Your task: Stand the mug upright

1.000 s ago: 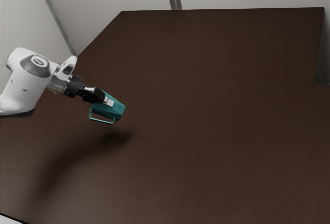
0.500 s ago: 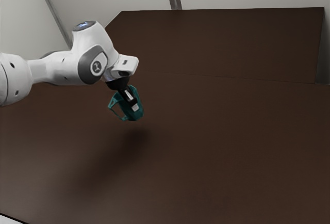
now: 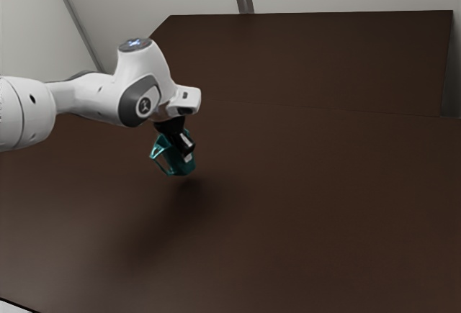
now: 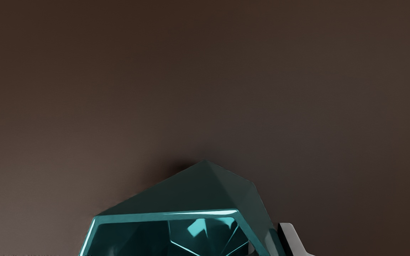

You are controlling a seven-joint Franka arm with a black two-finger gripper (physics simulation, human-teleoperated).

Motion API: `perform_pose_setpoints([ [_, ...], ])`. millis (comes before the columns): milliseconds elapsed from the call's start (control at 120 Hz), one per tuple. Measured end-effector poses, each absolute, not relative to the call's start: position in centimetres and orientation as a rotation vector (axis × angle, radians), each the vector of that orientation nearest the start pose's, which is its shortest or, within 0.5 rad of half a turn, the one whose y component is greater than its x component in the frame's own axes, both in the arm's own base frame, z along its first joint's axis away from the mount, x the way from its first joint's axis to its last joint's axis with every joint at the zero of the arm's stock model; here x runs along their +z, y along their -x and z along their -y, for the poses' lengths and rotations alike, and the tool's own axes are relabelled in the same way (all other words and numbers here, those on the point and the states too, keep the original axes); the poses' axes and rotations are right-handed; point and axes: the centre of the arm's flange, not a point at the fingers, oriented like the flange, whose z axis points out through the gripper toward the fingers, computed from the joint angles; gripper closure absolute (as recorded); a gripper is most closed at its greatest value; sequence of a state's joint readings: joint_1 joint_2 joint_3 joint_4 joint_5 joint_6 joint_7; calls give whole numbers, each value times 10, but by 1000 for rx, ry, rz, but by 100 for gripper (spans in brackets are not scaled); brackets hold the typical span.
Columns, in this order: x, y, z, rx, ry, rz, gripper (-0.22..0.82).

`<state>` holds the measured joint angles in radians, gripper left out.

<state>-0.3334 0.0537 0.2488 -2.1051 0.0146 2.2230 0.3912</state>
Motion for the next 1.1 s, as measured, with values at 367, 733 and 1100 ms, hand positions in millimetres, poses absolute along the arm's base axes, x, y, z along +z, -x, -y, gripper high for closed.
perform_pose_setpoints([
  [367,378,-557,49,-72,3044,-589,78],
  [733,363,-550,54,-60,3063,-504,78],
  [1100,363,-551,54,-78,3078,-454,65],
])
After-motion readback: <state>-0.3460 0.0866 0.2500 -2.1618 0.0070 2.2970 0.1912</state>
